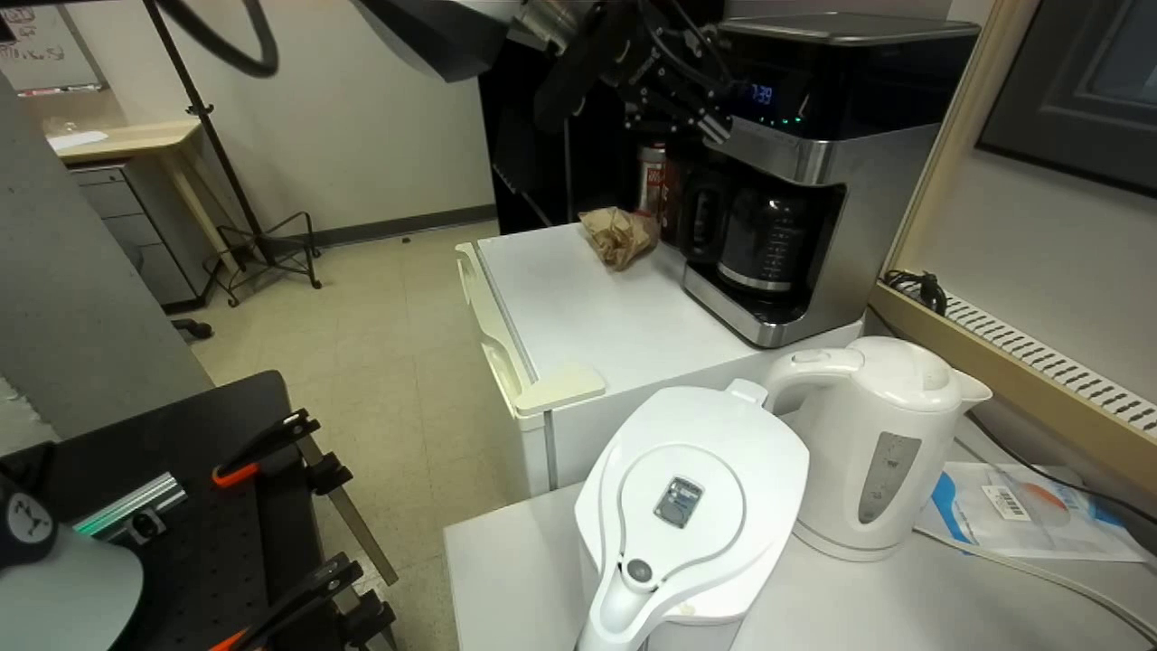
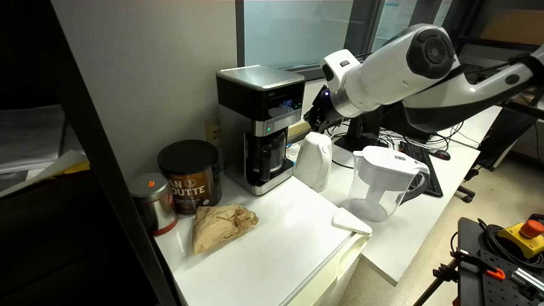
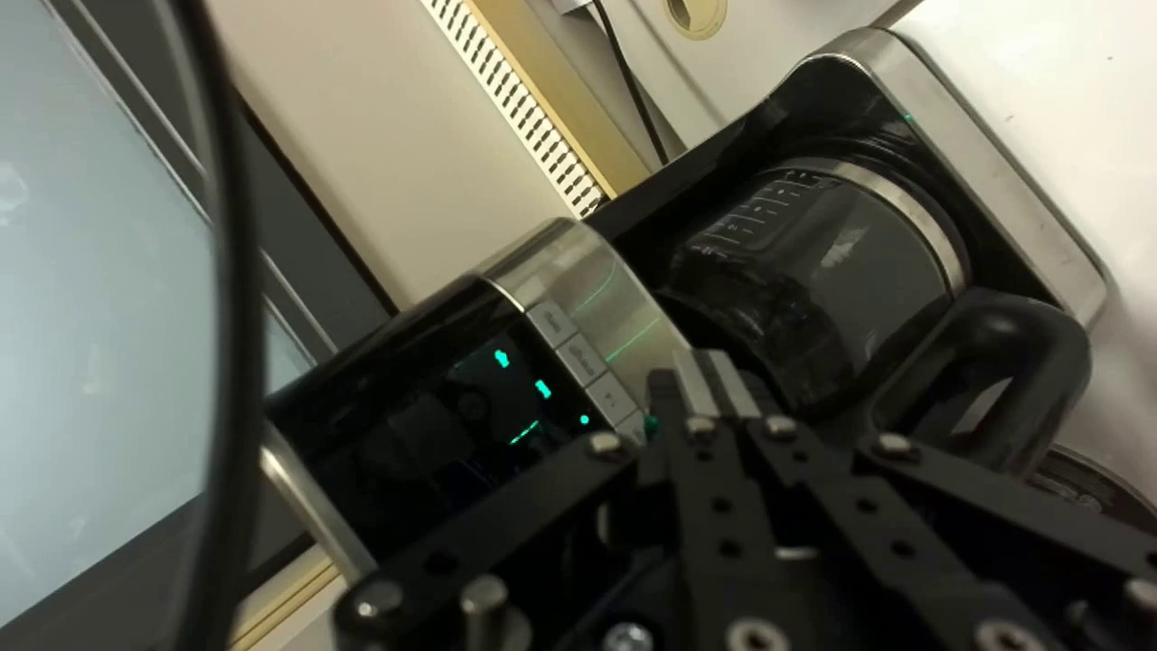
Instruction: Tap the right side of the coffee maker
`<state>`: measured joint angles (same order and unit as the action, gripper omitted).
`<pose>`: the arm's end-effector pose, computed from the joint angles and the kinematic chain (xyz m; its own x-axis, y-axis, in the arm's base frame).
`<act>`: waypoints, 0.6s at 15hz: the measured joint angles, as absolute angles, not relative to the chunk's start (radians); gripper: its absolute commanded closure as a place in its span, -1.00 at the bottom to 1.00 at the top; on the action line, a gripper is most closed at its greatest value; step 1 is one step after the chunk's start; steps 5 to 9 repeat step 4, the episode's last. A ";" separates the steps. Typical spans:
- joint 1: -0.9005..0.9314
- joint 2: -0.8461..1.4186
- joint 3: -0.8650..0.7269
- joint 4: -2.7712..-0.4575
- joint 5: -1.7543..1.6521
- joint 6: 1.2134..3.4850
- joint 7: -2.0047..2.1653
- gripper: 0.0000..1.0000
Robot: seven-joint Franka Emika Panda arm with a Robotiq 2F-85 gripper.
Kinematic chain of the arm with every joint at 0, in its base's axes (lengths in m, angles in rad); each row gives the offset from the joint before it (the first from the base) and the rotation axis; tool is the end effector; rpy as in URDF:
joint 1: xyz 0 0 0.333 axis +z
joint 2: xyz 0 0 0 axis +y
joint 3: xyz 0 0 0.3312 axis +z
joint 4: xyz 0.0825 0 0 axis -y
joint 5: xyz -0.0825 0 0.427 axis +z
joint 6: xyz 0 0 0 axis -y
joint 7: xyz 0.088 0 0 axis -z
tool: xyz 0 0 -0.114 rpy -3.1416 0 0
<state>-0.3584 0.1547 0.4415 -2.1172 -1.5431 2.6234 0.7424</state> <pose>0.6178 0.0673 0.3539 0.6726 0.6545 0.3453 0.2484 -0.6393 0.7277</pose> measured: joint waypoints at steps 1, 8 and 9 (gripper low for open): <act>-0.355 0.134 0.445 -2.139 -1.566 2.619 0.758 0.96; -0.348 0.076 0.452 -2.198 -1.626 2.615 0.803 0.96; -0.348 0.076 0.452 -2.198 -1.626 2.615 0.803 0.96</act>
